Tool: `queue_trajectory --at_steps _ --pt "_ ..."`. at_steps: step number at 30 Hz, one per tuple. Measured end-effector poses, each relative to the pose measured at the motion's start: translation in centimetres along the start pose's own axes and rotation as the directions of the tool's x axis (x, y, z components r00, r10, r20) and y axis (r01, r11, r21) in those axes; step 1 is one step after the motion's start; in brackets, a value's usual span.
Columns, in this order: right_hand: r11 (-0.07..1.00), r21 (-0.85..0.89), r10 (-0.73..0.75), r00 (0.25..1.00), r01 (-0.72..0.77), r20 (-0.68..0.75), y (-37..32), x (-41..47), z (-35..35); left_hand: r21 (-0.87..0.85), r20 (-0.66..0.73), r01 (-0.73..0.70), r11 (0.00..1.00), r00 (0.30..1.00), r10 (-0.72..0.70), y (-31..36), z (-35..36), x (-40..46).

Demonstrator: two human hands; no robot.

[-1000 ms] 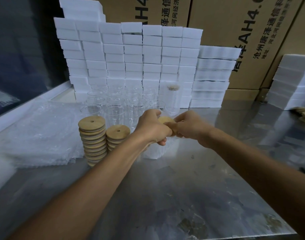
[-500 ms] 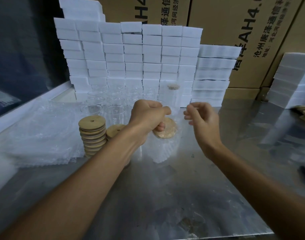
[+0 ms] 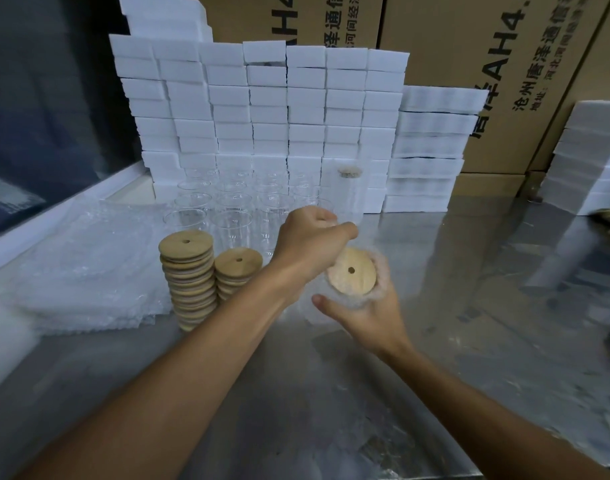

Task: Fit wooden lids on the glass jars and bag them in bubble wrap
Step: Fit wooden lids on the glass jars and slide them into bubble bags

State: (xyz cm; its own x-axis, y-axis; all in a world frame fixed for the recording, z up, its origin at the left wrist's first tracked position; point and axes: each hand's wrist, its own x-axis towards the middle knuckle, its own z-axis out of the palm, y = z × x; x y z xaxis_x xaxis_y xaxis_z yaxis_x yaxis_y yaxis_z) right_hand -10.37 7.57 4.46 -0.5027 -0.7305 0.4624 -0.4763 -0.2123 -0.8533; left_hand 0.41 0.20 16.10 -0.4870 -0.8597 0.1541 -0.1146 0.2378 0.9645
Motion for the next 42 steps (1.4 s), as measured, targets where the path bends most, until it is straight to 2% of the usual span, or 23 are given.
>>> queue_trajectory --at_steps 4,8,10,13,15,17,20,22,25,28,30,31,32,34,35,37,42 --pt "0.963 0.258 0.102 0.992 -0.079 -0.077 -1.5 1.3 -0.4 -0.041 0.059 -0.084 0.996 0.995 0.086 -0.6 0.1 -0.2" --pt "0.793 0.581 0.279 0.957 -0.181 -0.083 -4.2 3.0 -0.8 0.028 0.245 -0.104 0.994 0.965 0.094 -2.8 1.6 -1.4" --pt "0.734 0.640 0.296 0.955 -0.228 0.001 -5.1 3.5 -1.5 0.106 0.220 -0.151 0.983 0.967 0.125 -3.7 2.3 -1.4" --pt "0.660 0.666 0.287 0.936 -0.349 0.206 -5.6 3.1 -2.7 -0.021 0.104 -0.082 0.996 0.991 0.084 -4.2 2.7 -0.5" --pt "0.744 0.573 0.261 0.939 -0.343 0.222 -5.3 2.4 -2.6 -0.133 0.024 -0.029 0.991 0.999 0.032 -4.2 3.3 0.1" --pt "0.890 0.342 0.260 0.951 -0.303 0.168 -4.4 1.3 -2.3 -0.177 -0.117 -0.042 0.983 0.993 0.021 -4.3 3.9 0.7" --pt "0.959 0.166 0.196 0.962 -0.228 0.188 -2.6 0.2 -2.1 -0.198 -0.217 -0.075 0.977 0.976 0.031 -4.8 4.8 1.1" --pt "0.975 0.126 0.162 0.972 -0.185 0.172 -1.1 0.1 -2.0 -0.131 -0.207 -0.079 0.988 0.977 0.050 -5.5 5.8 1.0" --pt "0.984 0.132 0.124 0.992 -0.124 0.004 0.8 0.5 -1.8 -0.069 -0.145 -0.145 0.987 0.980 0.134 -6.8 7.2 1.0" --pt "0.981 0.130 0.160 0.981 -0.145 -0.113 3.0 1.3 -2.1 -0.028 -0.060 -0.200 0.979 0.978 0.198 -8.5 7.1 1.4" --pt "0.969 0.161 0.214 0.959 -0.186 -0.183 4.5 2.3 -2.5 0.100 0.008 -0.191 0.976 0.982 0.191 -10.8 6.5 1.7" --pt "0.965 0.168 0.236 0.947 -0.202 -0.217 5.3 3.1 -2.7 0.220 0.063 -0.191 0.957 0.981 0.181 -12.3 6.1 1.8" --pt "0.963 0.163 0.249 0.936 -0.213 -0.248 6.1 4.0 -2.9 0.391 0.131 -0.220 0.894 0.974 0.182 -13.8 5.8 2.0" --pt "0.967 0.124 0.250 0.920 -0.222 -0.302 7.8 6.0 -3.2 0.698 0.261 -0.341 0.629 0.940 0.220 -15.8 5.6 2.2" --pt "0.970 0.104 0.240 0.913 -0.218 -0.329 8.5 7.0 -3.3 0.753 0.302 -0.384 0.534 0.923 0.239 -16.3 5.7 2.5" --pt "0.976 0.076 0.217 0.903 -0.203 -0.371 10.3 9.3 -3.3 0.780 0.331 -0.409 0.474 0.912 0.242 -16.4 6.2 3.0" --pt "0.985 0.004 0.158 0.905 -0.170 -0.395 14.4 15.8 -3.7 0.797 0.340 -0.411 0.442 0.911 0.233 -16.4 6.8 3.6"
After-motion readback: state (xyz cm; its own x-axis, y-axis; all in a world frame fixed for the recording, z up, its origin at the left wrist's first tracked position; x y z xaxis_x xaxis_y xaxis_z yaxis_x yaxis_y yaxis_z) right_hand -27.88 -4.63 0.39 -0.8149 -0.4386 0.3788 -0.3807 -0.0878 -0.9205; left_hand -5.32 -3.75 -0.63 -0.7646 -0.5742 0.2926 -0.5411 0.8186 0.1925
